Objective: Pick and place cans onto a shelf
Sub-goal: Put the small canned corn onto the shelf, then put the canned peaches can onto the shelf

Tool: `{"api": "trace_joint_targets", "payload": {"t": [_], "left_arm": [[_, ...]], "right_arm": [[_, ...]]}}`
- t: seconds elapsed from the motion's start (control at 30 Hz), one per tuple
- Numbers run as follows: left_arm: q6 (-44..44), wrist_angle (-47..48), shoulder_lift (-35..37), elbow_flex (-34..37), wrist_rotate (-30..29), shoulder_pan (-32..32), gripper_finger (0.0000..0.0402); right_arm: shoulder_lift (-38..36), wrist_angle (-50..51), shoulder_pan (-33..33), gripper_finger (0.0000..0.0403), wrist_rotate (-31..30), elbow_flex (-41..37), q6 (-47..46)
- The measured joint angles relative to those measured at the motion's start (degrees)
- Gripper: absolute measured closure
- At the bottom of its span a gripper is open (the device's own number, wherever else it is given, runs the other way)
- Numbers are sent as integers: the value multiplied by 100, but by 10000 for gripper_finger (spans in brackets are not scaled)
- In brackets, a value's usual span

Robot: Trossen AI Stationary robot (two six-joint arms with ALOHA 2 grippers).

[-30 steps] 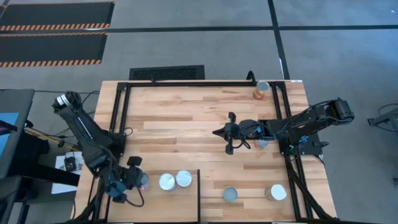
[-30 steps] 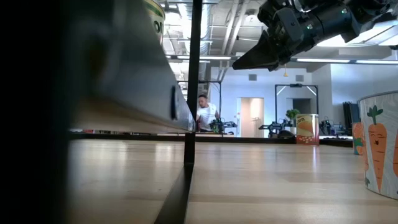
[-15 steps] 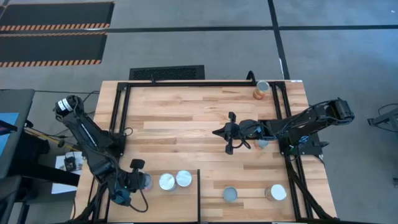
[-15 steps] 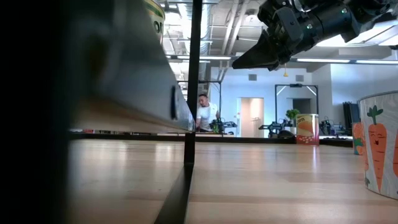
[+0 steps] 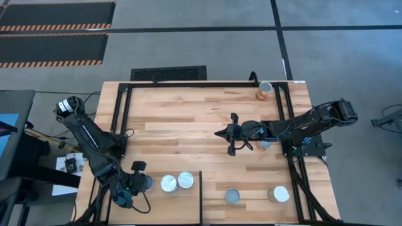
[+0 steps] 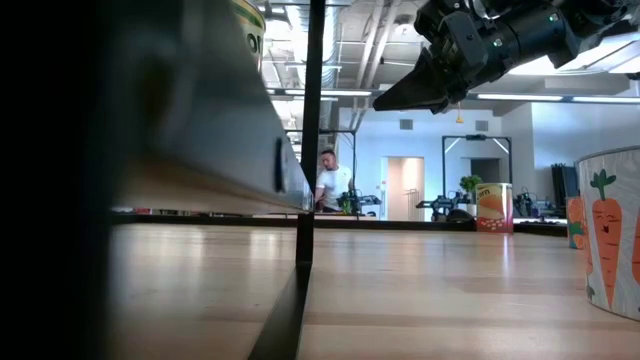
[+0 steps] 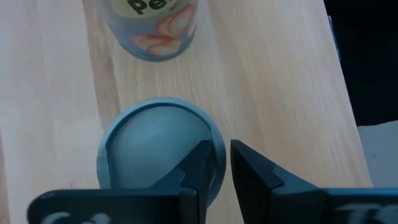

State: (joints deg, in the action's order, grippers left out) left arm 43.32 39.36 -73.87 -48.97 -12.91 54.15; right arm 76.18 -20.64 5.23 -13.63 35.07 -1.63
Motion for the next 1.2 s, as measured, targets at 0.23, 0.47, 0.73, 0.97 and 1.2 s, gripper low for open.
{"api": "trace_joint_targets", "payload": {"t": [0.23,0.47,0.73,0.97,1.2], "left_arm": [[49,-9,0,0,103,-92,349],[80,-38,172,0,109,-102,348],[136,-99,428,0,-39,-102,348],[-30,-172,938,0,-811,-102,350],[-797,-681,1538,207,-1199,-326,393]], "right_arm": [[0,0,0,390,2,0,-28],[0,0,0,390,2,0,-7],[0,0,0,390,4,0,9],[0,5,0,390,5,0,14],[0,22,0,390,15,0,60]]}}
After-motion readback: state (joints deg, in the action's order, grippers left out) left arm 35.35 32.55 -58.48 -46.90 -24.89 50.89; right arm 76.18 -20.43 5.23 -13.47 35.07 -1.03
